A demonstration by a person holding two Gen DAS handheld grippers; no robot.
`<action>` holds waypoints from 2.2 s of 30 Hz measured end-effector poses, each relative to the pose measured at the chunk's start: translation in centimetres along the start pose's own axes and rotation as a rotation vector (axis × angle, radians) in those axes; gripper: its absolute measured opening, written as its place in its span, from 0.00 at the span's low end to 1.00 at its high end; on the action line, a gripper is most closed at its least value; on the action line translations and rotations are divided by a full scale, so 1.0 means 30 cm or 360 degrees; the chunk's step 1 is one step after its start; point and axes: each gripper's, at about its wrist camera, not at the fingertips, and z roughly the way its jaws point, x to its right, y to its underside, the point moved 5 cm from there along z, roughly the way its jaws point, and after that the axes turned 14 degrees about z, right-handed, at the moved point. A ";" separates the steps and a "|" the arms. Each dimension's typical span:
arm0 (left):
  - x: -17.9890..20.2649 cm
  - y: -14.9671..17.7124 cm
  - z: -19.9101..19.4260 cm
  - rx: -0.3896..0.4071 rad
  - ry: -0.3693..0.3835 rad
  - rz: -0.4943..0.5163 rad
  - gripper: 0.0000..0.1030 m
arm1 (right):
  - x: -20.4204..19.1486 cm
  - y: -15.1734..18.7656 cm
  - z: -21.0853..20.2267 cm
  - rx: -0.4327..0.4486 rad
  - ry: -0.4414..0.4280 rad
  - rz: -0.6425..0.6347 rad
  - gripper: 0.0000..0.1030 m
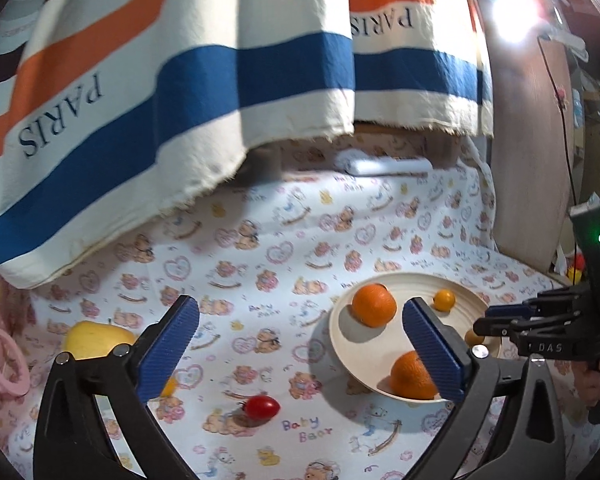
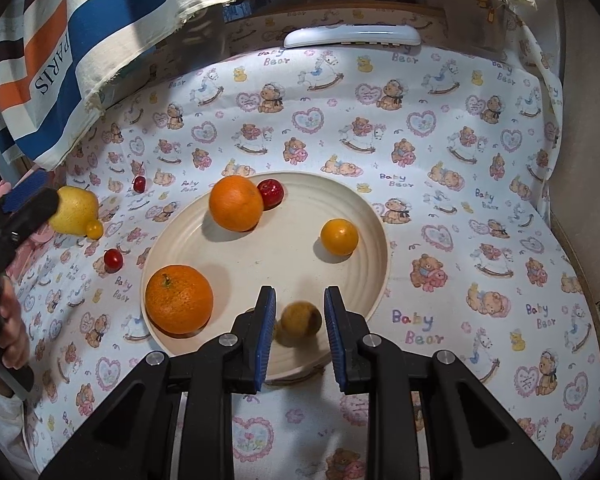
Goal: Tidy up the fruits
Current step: 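Move the left gripper to the red cherry tomato and close it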
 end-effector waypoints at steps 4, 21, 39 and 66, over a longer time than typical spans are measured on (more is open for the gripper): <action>-0.043 -0.003 -0.009 -0.0023 -0.0050 -0.0045 0.99 | 0.002 -0.007 -0.011 0.0034 0.0005 -0.0006 0.31; -0.250 0.075 0.021 -0.0278 -0.0189 -0.0337 0.99 | 0.017 -0.052 -0.088 0.0320 0.0078 -0.0020 0.31; -0.219 0.170 0.122 -0.0607 0.0043 -0.0347 0.61 | 0.019 -0.056 -0.093 0.0337 0.0090 -0.0016 0.31; -0.069 0.303 0.225 -0.0918 0.0118 -0.0270 0.56 | 0.005 -0.049 -0.085 0.0319 0.0080 -0.0020 0.31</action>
